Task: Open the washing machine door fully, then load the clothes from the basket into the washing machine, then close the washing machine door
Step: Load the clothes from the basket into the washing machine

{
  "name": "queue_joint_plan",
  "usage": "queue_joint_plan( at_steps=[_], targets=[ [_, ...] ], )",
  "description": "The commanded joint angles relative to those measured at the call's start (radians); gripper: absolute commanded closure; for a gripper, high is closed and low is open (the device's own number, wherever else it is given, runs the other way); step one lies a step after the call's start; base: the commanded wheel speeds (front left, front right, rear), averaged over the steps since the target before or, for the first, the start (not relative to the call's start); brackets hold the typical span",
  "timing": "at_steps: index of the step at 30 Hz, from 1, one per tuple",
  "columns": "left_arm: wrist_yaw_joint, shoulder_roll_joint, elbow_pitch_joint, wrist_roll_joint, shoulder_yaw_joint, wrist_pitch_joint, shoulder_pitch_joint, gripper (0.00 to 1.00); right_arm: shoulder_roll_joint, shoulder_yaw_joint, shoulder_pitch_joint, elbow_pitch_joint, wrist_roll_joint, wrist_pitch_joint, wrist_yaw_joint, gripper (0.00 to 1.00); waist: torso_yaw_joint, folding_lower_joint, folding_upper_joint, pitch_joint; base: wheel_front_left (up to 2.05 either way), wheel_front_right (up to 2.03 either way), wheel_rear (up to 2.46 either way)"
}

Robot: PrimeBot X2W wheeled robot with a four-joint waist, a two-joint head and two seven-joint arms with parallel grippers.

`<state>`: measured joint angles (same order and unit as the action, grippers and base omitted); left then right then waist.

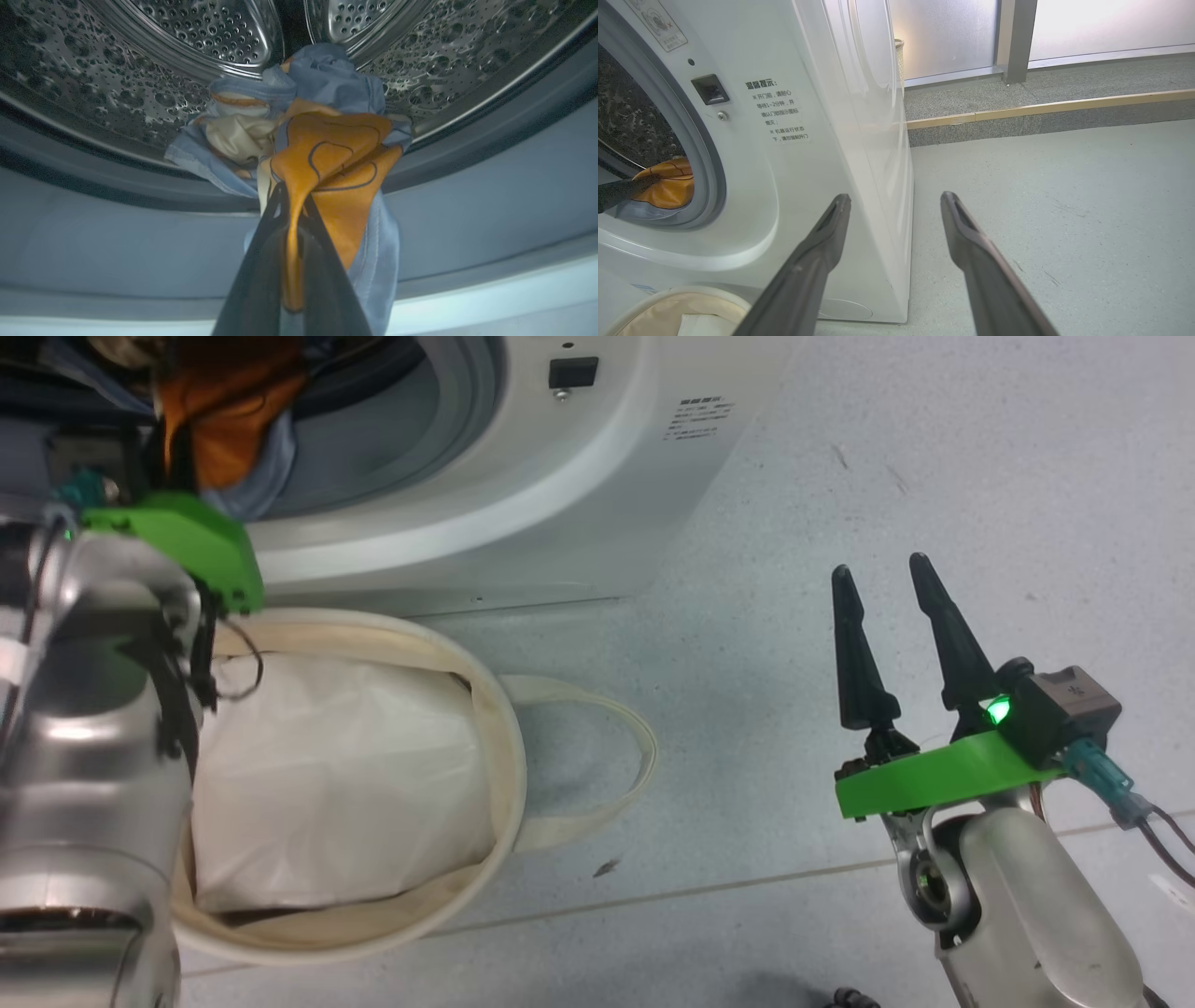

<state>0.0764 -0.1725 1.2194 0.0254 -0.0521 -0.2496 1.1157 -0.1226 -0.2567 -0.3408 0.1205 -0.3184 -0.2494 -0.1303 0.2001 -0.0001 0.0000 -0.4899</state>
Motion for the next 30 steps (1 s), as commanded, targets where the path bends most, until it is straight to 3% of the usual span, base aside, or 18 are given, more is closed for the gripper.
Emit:
queue_joint_plan(
  at_steps=[1, 5, 16, 25, 26, 28, 30],
  targets=[
    [-0.011, -0.041, -0.057, 0.011, 0.017, -0.012, 0.045, 1.0, 0.008, -0.02, -0.002, -0.03, 0.001, -0.012, 0.0, 0.0, -0.001, 0.0001, 0.0, -0.01, 0.0, 0.0, 0.0],
    [-0.033, -0.057, -0.078, 0.028, 0.025, -0.012, 0.086, 1.0, 0.012, -0.023, -0.004, -0.038, 0.003, -0.012, 0.0, 0.0, 0.011, 0.0001, 0.0, -0.047, 0.0, 0.0, 0.0],
    [-0.044, -0.121, -0.141, 0.035, 0.024, -0.012, 0.261, 1.0, 0.039, 0.028, -0.003, -0.09, 0.017, -0.012, 0.0, 0.0, 0.086, 0.0001, 0.0, -0.2, 0.0, 0.0, 0.0],
    [-0.084, -0.134, -0.294, 0.057, 0.042, -0.012, 0.314, 1.0, 0.057, 0.051, -0.008, -0.123, 0.034, -0.012, 0.0, 0.0, 0.094, 0.0001, 0.0, -0.272, 0.05, 0.05, 0.05],
    [-0.088, -0.135, -0.293, 0.058, 0.043, -0.012, 0.309, 0.95, 0.059, 0.052, -0.006, -0.122, 0.039, -0.012, 0.0, 0.0, 0.092, 0.0001, 0.0, -0.273, 0.07, 0.07, 0.07],
    [-0.11, -0.132, -0.258, 0.057, 0.033, -0.012, 0.3, 0.0, 0.062, 0.053, -0.004, -0.121, 0.046, -0.012, 0.0, 0.0, 0.088, 0.0001, 0.0, -0.269, 0.02, 0.02, 0.02],
    [-0.123, -0.127, -0.188, 0.056, 0.024, -0.012, 0.302, 0.0, 0.064, 0.051, -0.004, -0.12, 0.049, -0.012, 0.0, 0.0, 0.086, 0.0001, 0.0, -0.262, 0.0, 0.0, 0.0]
  ],
)
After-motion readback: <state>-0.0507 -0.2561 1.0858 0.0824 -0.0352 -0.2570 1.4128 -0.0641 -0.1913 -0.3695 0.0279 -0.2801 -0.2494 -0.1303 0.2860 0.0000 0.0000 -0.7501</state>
